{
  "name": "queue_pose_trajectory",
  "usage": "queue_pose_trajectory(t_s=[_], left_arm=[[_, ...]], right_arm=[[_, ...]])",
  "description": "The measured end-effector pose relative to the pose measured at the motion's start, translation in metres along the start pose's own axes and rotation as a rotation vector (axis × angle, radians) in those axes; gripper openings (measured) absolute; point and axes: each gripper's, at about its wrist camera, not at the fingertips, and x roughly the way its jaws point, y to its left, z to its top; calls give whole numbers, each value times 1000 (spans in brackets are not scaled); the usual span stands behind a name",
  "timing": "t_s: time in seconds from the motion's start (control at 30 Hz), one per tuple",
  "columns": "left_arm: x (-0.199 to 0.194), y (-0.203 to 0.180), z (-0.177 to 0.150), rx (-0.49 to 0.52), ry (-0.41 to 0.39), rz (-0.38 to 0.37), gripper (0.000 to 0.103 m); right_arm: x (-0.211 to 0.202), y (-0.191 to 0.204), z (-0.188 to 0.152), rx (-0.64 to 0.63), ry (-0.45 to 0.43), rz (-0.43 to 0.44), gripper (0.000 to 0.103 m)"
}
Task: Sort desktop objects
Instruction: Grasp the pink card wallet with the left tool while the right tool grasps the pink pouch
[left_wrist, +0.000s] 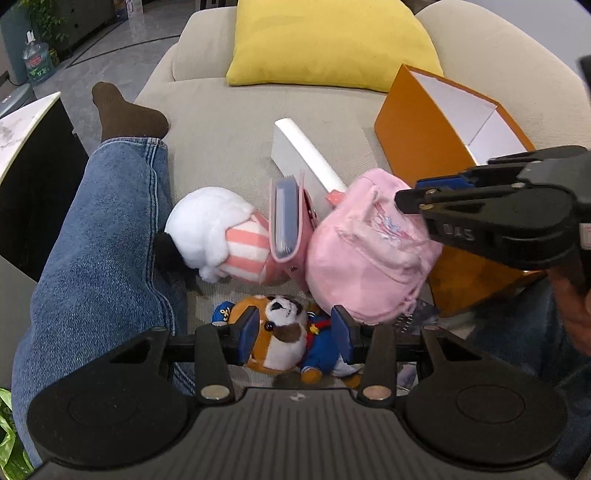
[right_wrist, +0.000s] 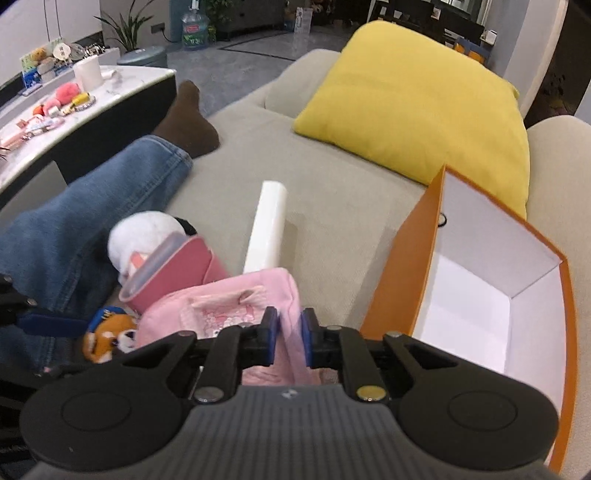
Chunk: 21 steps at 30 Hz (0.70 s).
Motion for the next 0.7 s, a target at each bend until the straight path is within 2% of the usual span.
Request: queue_pose_trajectory(t_s=[0.07, 0.1, 0.2, 0.33, 0.5, 0.57, 0.63, 0.7], left_arm=[[0, 2, 1, -4, -2, -1, 50], [-1, 3, 1, -4, -2, 1, 50], [-5, 7, 0, -3, -4, 13, 50], [-10, 11, -5, -4, -4, 31, 50], [-16, 15, -11, -12, -7, 37, 50], [-18, 16, -14, -9, -11, 30, 50], [-18, 16, -14, -4, -17, 26, 50], [-18, 16, -15, 3, -30, 25, 50]], right_arm=[[-7, -2, 0, 10, -23, 13, 30], [-13, -2, 0, 12, -40, 15, 41], [-30, 4, -3, -11, -69, 53, 40], [-39, 25, -14, -54, -44, 112, 40], [-39, 43, -34, -28, -15, 75, 41], [-39, 45, -41, 5, -15, 48, 43], [-38, 46, -47, 46, -8, 49, 50], [-33, 49, -53, 71, 1, 48, 50]])
